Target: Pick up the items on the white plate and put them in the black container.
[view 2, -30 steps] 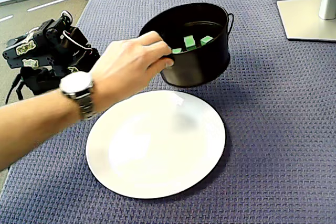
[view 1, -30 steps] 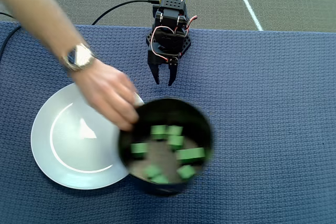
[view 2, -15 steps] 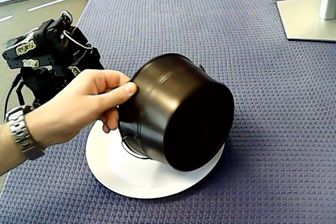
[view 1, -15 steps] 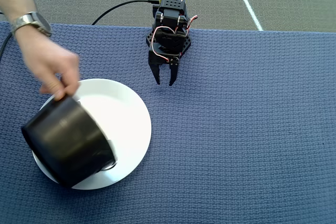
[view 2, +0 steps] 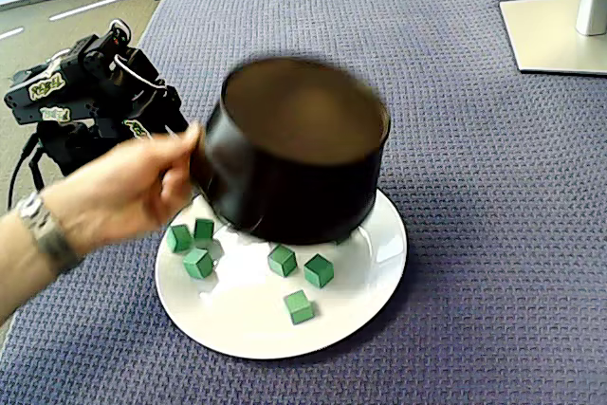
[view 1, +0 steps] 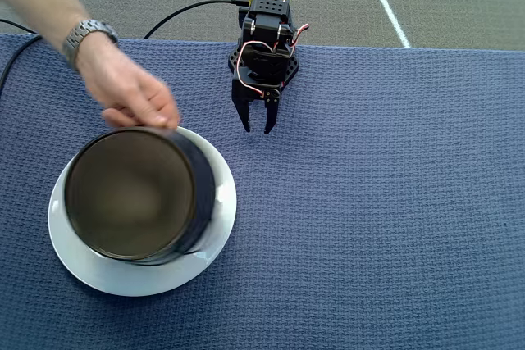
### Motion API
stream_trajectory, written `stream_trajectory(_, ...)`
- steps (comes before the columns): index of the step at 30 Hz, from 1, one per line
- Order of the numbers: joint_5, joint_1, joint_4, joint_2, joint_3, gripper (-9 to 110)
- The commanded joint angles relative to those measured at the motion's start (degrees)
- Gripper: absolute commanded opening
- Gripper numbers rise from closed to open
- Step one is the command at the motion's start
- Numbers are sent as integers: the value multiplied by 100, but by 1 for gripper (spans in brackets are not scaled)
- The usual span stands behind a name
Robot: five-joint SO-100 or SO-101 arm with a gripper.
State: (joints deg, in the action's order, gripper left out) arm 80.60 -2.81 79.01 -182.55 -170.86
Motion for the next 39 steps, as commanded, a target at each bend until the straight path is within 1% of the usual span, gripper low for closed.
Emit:
stream_trajectory(1, 26, 53, 791, 44, -79, 5)
stream_trajectory(23, -255, 149, 765, 44, -79, 5)
stream_trajectory(27, -1116, 141, 677, 44, -79, 5)
stream_trajectory(29, -1125, 193, 677, 44, -79, 5)
stream_trajectory(33, -703, 105, 712, 44, -79, 5)
stream_trajectory(38, -668, 141, 712, 44, -79, 5)
stream_trajectory(39, -809, 149, 703, 44, -79, 5)
